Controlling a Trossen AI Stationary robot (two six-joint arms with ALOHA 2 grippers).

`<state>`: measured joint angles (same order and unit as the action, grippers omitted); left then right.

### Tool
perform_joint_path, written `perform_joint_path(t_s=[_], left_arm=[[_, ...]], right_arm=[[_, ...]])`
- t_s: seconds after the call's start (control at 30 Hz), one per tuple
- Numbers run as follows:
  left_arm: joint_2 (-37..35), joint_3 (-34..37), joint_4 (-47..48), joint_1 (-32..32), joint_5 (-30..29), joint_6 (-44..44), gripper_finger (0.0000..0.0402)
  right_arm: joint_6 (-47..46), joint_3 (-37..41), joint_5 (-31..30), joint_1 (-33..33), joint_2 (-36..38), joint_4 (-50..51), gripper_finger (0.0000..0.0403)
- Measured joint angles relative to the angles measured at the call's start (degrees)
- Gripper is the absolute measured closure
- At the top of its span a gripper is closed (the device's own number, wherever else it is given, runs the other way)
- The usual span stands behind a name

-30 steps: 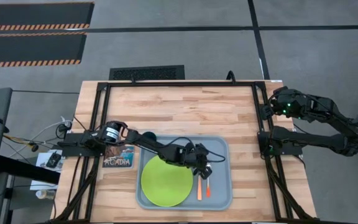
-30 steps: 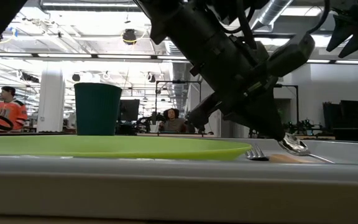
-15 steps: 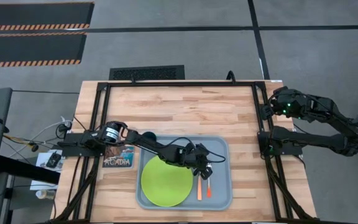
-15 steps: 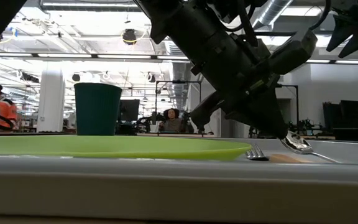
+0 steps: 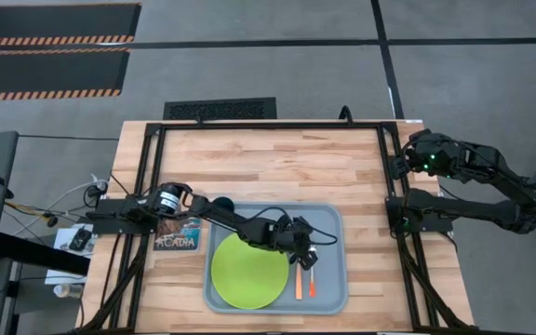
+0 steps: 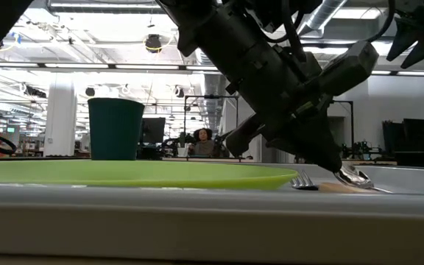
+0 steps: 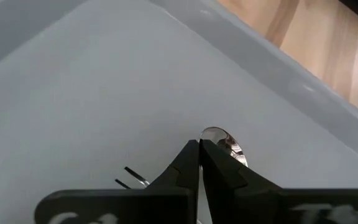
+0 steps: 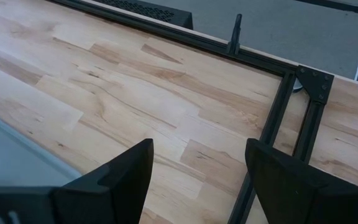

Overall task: Pick and place plate/cup/fork/spoon on tray
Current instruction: Put the orange spoon on the gray serving tray to the right of the orange fork

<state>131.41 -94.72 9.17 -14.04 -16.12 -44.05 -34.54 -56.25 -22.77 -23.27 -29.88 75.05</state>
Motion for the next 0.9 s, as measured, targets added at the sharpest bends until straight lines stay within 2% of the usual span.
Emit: perform_joint_path(t_s=[0.9], left_arm=[[0.00, 0.00, 0.42, -0.11, -0.35, -0.04, 0.0395]], right_arm=[[0.00, 0.00, 0.10, 0.01, 0.00, 0.00, 0.0121]])
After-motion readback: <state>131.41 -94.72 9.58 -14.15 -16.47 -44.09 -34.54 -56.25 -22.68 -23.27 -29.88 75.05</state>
